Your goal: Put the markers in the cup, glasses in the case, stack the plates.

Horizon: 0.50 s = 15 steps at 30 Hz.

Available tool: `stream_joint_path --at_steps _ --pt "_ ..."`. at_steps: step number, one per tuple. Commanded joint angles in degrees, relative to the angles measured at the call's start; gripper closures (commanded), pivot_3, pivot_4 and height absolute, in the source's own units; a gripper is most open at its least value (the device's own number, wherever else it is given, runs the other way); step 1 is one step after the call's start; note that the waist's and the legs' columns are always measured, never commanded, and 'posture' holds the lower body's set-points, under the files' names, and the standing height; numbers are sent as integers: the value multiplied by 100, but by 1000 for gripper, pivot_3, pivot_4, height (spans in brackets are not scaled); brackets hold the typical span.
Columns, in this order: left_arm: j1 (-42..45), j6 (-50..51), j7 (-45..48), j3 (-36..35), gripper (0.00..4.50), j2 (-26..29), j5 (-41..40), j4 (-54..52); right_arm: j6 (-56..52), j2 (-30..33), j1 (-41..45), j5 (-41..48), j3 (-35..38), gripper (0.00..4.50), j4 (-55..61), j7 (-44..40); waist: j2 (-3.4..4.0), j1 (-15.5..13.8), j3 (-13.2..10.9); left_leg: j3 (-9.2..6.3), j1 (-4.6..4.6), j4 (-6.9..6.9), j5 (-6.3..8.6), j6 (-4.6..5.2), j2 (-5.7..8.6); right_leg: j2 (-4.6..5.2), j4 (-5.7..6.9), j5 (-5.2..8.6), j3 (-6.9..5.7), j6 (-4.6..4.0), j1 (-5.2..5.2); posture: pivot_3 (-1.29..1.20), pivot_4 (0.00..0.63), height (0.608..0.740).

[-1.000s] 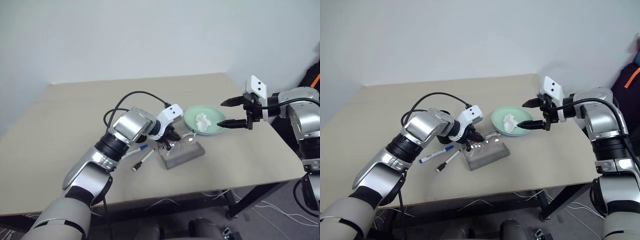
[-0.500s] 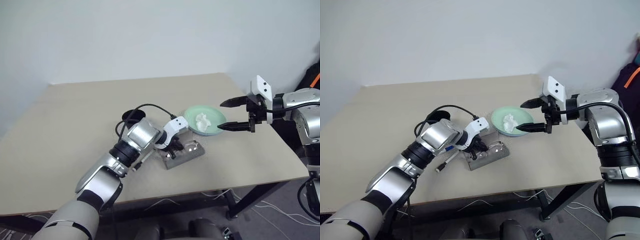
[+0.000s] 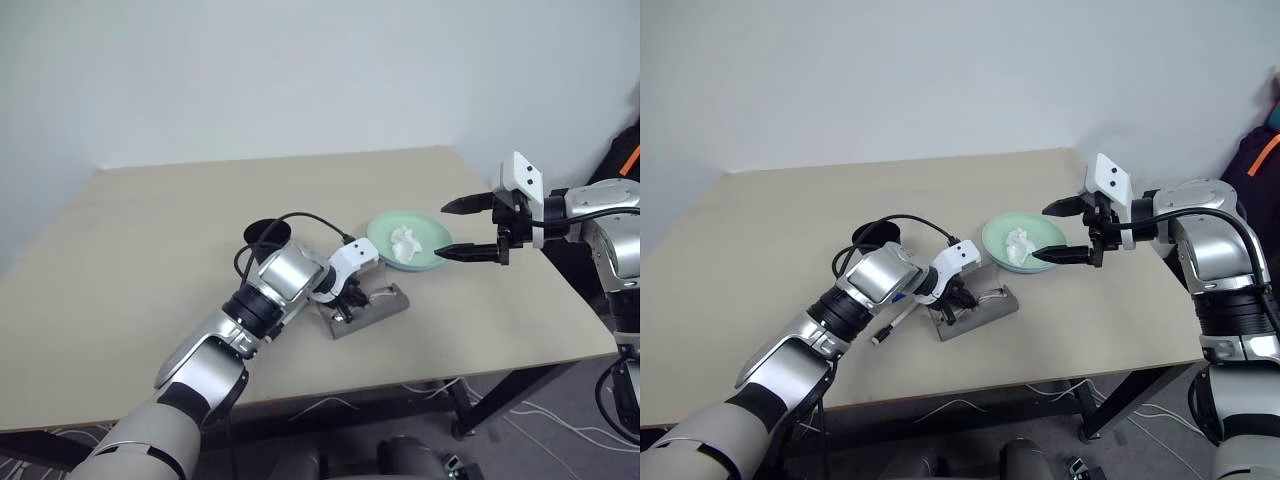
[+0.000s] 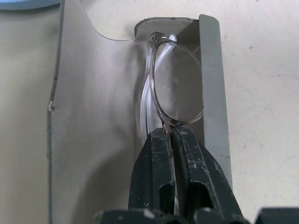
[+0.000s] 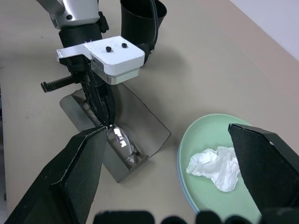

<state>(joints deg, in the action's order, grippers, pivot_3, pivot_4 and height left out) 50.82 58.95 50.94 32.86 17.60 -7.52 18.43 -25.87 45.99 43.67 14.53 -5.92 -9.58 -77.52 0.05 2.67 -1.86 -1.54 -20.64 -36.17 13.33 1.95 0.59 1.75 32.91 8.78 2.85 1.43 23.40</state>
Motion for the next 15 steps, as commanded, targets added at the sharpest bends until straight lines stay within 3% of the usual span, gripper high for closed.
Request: stream_joint_path --at_steps 1,9,15 --pt "225 110 41 -273 3179 131 -36 -324 119 24 159 33 94 0 36 34 0 1 0 0 0 0 0 0 0 0 0 0 0 0 0 0 0 727" --pt "665 406 -81 -993 374 200 -241 -721 182 25 224 3 74 0 -80 37 -1 -3 0 -1 -2 -1 0 0 0 0 -1 0 0 0 0 0 0 727" --pt "933 37 -504 -1391 374 78 -137 -11 213 -6 284 -22 40 0 -157 43 0 2 0 0 5 3 0 0 0 0 -1 0 -1 1 -2 0 0 727"
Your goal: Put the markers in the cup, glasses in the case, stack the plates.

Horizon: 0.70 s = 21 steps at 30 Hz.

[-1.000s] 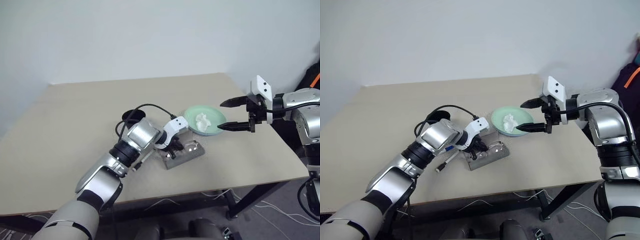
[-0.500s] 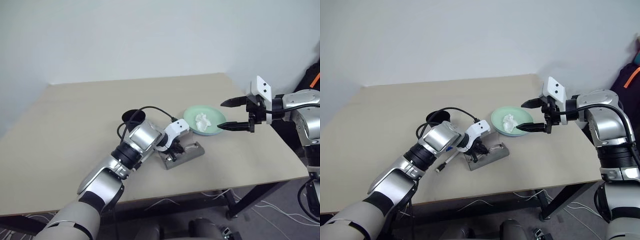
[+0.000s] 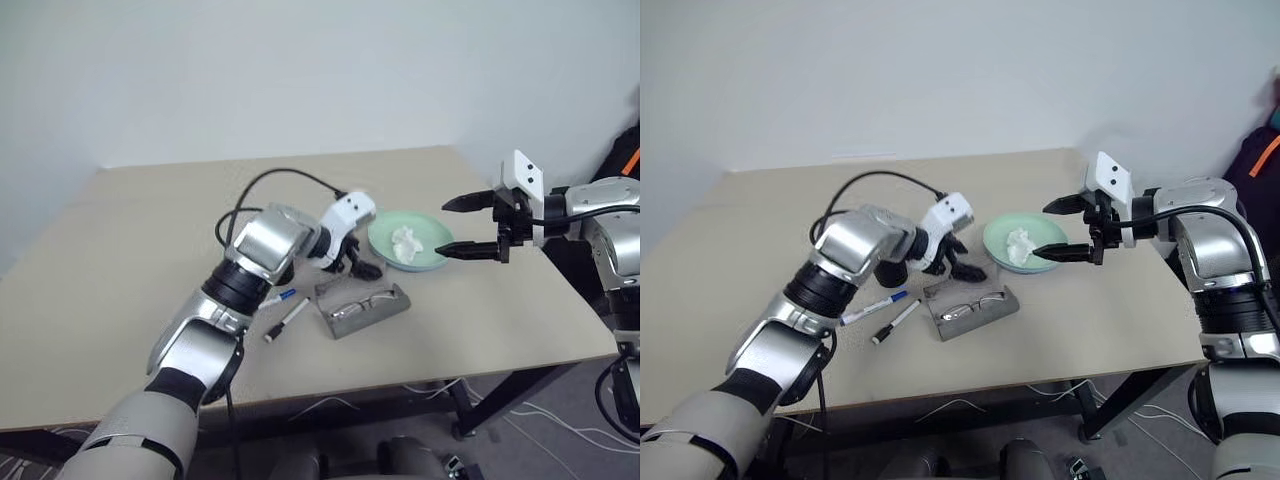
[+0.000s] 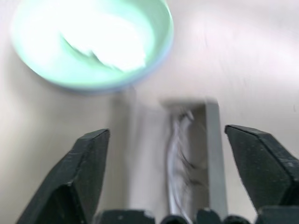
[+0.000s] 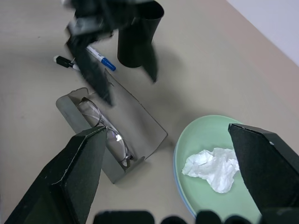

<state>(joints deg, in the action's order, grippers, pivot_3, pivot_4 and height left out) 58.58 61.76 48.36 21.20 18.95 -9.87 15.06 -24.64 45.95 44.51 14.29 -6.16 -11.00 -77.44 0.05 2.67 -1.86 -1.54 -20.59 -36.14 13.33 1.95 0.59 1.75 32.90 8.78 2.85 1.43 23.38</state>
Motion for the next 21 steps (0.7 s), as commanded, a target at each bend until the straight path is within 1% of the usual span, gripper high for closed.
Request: stream_joint_path --at_steps 1,3,4,9,10,13,16,21 --pt "155 -407 -343 -224 544 -92 172 514 94 -9 216 -2 56 0 -27 36 0 2 0 0 1 0 0 0 0 0 1 0 0 0 0 0 0 727" --pt "128 -711 -499 -189 915 -166 292 841 102 -22 252 -8 45 0 -55 32 0 -1 0 0 0 -2 0 0 0 0 2 -1 0 1 0 0 0 727" --pt "127 -810 -539 -185 1227 -195 324 957 106 -25 264 -11 43 0 -66 29 0 -1 0 0 -1 -3 -1 0 0 0 2 -1 0 1 0 0 0 727" --pt "13 -1584 -851 -3 2999 -345 743 1752 113 -28 285 -9 27 0 -71 29 0 -5 0 1 -4 -2 0 0 1 0 -1 -1 1 2 1 0 0 727" --pt "-5 -1692 -869 16 3426 -370 799 1861 111 -27 283 -8 25 0 -65 30 0 -5 0 1 -5 0 0 0 2 0 -1 -2 1 3 1 0 0 727" --pt "-86 -2121 -947 186 4414 -454 1086 2205 100 -20 276 0 29 0 -46 35 -1 -8 0 1 -6 0 0 0 2 0 -1 -2 1 4 1 0 0 727" --pt "-187 -2449 -921 352 4463 -508 1331 2399 75 -15 263 17 38 0 1 41 -1 -9 0 1 -6 -1 0 0 2 0 -1 -2 1 4 1 0 0 727" --pt "-330 -2471 -682 438 4463 -571 1470 2301 54 -3 253 36 55 0 38 49 -1 -8 0 1 -7 -2 0 0 2 0 0 -2 1 4 1 0 0 727"
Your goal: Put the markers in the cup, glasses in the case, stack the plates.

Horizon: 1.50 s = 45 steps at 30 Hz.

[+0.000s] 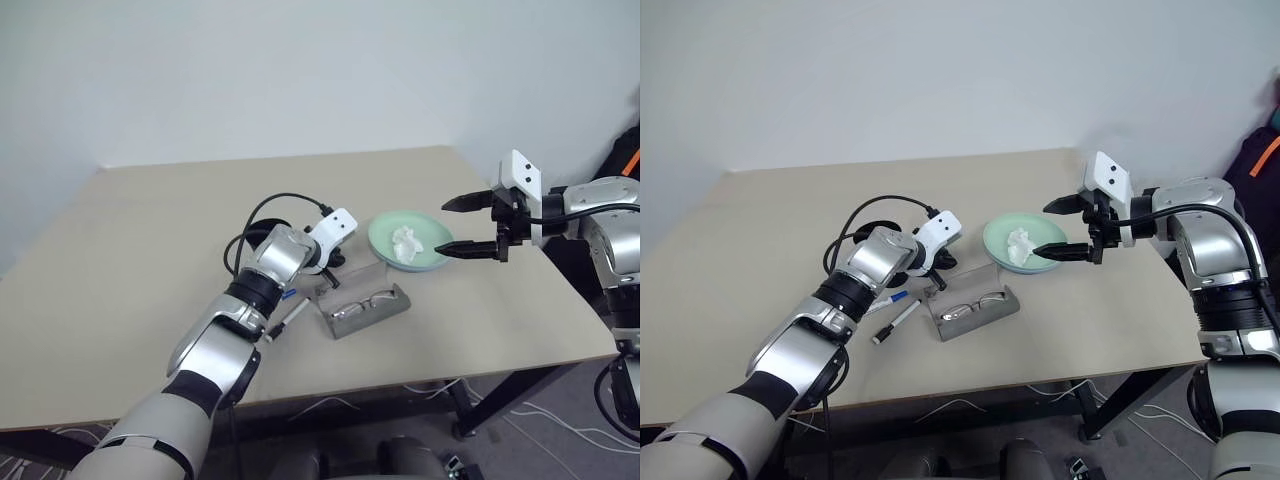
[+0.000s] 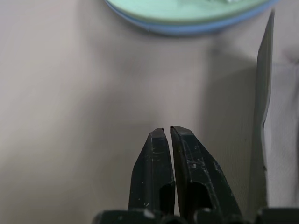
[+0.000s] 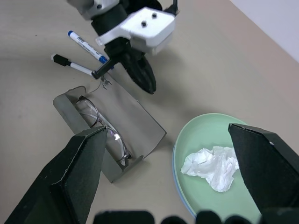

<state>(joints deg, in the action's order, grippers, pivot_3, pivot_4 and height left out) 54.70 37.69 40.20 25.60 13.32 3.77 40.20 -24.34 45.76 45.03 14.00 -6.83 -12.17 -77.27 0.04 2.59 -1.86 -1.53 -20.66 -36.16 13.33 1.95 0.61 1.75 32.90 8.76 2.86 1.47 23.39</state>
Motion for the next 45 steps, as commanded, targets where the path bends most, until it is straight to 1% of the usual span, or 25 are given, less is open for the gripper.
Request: stream_joint_path --at_steps 1,5,12,18,25,32,39,42,45 --pt "29 -36 203 13 4463 -2 112 -287 22 18 198 66 123 0 159 33 0 1 0 0 0 0 0 0 0 0 0 0 0 0 0 0 0 727" --pt "-116 141 562 124 4463 83 113 -753 34 13 200 63 121 0 148 42 0 2 0 0 0 1 0 0 0 0 0 0 0 0 0 0 0 727" --pt "-445 534 1169 354 4463 377 45 -1901 59 -8 228 49 100 0 109 40 1 5 1 0 1 0 0 0 -1 0 1 1 0 -1 0 0 0 727" --pt "-753 877 1383 421 4463 569 -44 -2610 76 -19 249 40 87 0 74 27 1 6 1 0 3 0 0 1 -2 0 3 1 0 -2 0 0 0 727" --pt "-1222 1237 1373 497 4463 701 -98 -3200 99 -29 252 35 64 0 38 16 2 6 2 0 5 0 0 1 -3 0 3 2 0 -3 -2 0 0 727" --pt "-1221 1565 1267 83 4463 846 -294 -3592 149 -54 298 14 27 0 -24 11 2 6 2 0 5 -1 0 1 -3 0 2 2 0 -3 -2 0 0 727" --pt "-1456 2425 1233 -200 4463 1288 -712 -4571 196 -82 305 7 -12 0 -76 -7 2 11 2 0 5 0 0 1 -5 0 3 2 -1 -3 0 0 0 727" --pt "-1536 2935 1111 -300 3915 1498 -856 -4864 231 -115 333 -14 -41 0 -133 -20 2 12 2 0 7 0 0 1 -5 0 4 2 -1 -3 -2 0 0 727" --pt "-1445 3479 1001 -441 2970 1591 -1069 -5098 258 -139 356 -30 -47 0 -175 -47 1 11 2 -1 6 -2 -1 2 -5 0 4 2 -1 -3 -1 0 0 727"
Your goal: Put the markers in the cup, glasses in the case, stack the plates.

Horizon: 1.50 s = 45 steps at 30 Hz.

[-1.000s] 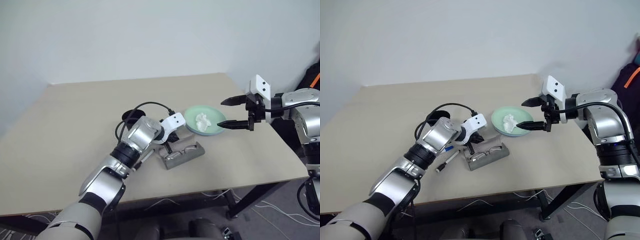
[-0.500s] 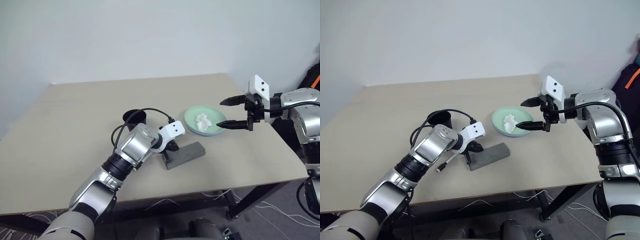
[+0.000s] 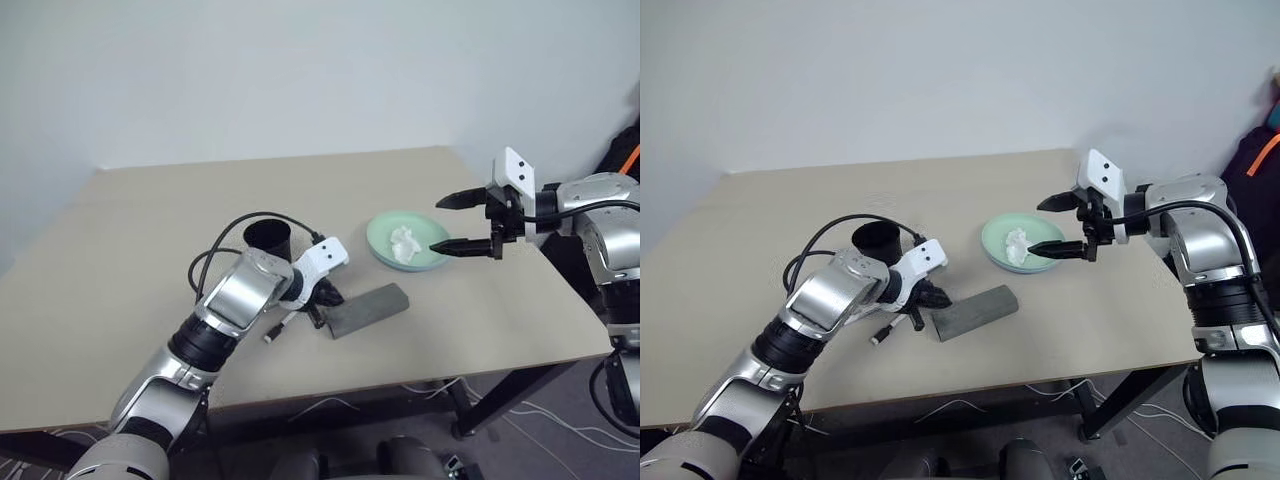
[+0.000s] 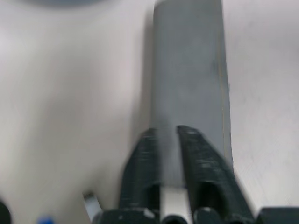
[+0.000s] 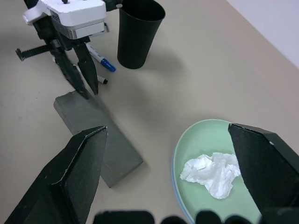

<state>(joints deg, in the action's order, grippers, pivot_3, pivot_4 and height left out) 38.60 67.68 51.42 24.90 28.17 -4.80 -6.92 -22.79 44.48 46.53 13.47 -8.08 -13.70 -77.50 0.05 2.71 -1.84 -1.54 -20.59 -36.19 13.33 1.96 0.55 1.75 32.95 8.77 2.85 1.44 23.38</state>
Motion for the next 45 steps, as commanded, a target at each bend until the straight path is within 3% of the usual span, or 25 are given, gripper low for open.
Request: stream_joint_path --at_steps 1,8,9,27,45 --pt "195 610 -156 -391 2628 147 -273 -463 114 -20 216 20 79 0 -41 -36 0 -3 0 -1 0 -1 0 0 0 0 0 0 0 0 0 0 0 727" --pt "329 1116 -660 -449 130 254 -407 -540 170 -92 283 -12 48 0 -159 -74 0 -1 0 -2 0 0 0 0 1 0 -1 0 -1 0 -1 0 0 727" --pt "352 1165 -726 -434 57 271 -421 -518 173 -101 295 -16 43 0 -169 -79 0 -1 0 -2 0 1 0 0 1 0 0 0 0 0 -1 0 0 727" --pt "345 2026 -1286 -66 57 641 -960 -216 130 -154 329 -31 17 0 -184 -133 -1 -4 0 -4 0 1 0 -1 2 0 -1 0 -1 0 -1 0 0 727" --pt "344 1559 -1511 406 57 535 -1109 646 -22 -137 200 8 73 0 66 -53 1 -7 1 -5 1 2 0 -1 3 0 0 0 -1 -1 -2 0 0 727"
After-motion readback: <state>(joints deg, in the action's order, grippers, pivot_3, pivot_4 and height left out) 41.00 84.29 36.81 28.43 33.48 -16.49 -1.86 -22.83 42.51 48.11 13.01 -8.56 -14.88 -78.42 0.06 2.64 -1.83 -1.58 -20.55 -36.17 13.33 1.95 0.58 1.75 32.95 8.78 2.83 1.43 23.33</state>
